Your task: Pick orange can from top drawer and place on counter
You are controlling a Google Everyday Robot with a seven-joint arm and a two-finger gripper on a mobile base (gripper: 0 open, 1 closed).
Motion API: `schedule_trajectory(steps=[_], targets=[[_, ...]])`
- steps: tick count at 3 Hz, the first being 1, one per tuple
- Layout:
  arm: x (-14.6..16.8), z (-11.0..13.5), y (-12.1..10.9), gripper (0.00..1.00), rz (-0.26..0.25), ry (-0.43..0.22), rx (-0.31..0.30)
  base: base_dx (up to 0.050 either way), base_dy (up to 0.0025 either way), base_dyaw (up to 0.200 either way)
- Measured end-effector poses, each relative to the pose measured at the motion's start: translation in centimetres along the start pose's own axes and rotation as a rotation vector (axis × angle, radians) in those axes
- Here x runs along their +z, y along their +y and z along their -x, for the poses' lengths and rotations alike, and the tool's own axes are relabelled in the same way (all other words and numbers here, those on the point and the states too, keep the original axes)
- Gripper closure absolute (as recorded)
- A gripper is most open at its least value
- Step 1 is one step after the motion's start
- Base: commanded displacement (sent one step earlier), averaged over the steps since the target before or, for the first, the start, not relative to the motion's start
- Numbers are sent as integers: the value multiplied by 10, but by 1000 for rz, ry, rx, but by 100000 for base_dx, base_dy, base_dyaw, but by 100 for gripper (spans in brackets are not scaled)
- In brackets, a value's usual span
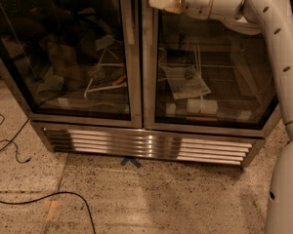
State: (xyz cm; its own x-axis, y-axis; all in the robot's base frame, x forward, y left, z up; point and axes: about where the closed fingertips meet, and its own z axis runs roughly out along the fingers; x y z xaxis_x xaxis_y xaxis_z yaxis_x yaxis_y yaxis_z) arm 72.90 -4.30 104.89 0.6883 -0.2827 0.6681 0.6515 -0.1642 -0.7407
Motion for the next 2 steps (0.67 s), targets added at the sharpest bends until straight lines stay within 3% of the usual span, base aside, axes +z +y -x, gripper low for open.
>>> schedule_trajectory(steps=[1,2], targets=[[0,0,0,0,0,0,0,0,0,0],[0,0,0,0,0,0,0,0,0,0]])
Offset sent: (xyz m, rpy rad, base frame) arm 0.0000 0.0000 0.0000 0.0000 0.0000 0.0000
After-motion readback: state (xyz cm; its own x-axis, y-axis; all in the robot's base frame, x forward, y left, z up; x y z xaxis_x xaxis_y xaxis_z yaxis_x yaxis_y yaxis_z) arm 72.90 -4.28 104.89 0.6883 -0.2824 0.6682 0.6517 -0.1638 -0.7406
